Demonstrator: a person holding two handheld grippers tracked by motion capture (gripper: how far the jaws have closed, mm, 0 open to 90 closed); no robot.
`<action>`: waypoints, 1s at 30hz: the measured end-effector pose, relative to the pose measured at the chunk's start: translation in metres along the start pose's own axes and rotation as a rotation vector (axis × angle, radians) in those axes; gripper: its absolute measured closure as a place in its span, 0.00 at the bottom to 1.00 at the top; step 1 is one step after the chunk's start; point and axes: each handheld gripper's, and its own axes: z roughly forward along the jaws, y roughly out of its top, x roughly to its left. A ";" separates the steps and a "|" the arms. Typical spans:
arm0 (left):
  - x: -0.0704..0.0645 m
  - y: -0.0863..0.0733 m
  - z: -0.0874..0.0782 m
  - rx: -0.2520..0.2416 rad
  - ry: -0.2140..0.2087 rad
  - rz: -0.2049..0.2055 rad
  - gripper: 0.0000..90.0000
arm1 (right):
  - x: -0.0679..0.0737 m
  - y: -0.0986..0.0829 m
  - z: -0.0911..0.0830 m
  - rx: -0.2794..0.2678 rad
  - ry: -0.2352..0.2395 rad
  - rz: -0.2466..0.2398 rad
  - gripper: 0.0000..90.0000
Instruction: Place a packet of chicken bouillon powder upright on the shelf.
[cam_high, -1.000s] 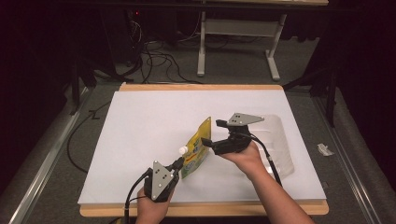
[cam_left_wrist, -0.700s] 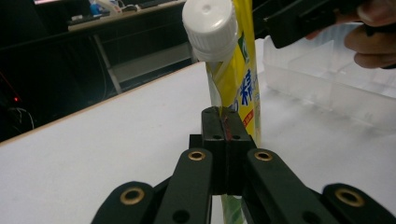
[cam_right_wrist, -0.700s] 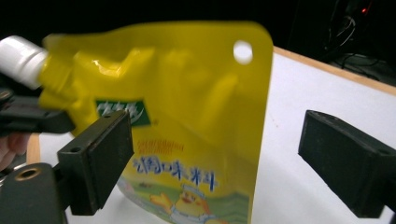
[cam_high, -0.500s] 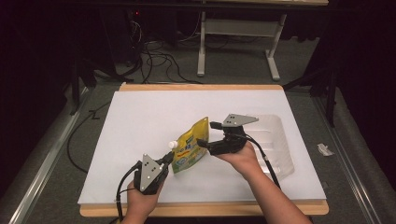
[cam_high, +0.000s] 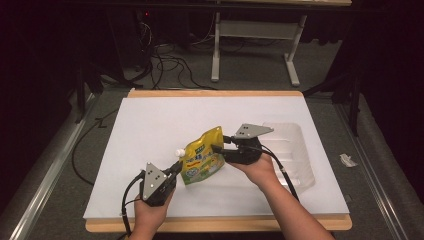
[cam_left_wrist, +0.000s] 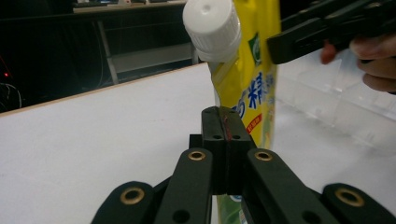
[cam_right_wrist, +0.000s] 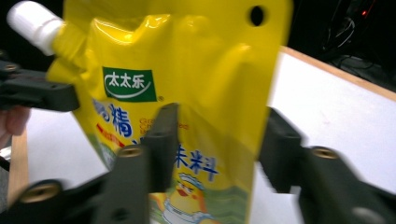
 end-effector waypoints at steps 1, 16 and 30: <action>0.000 0.000 0.000 0.000 0.000 0.000 1.00 | 0.000 0.000 0.000 0.000 0.000 0.000 0.71; -0.020 0.008 0.014 -0.025 -0.061 0.026 1.00 | 0.028 -0.025 -0.069 -0.086 -0.050 -0.025 0.91; -0.030 0.002 0.014 -0.007 -0.093 0.032 0.98 | 0.036 -0.058 -0.081 -0.121 -0.020 0.011 0.89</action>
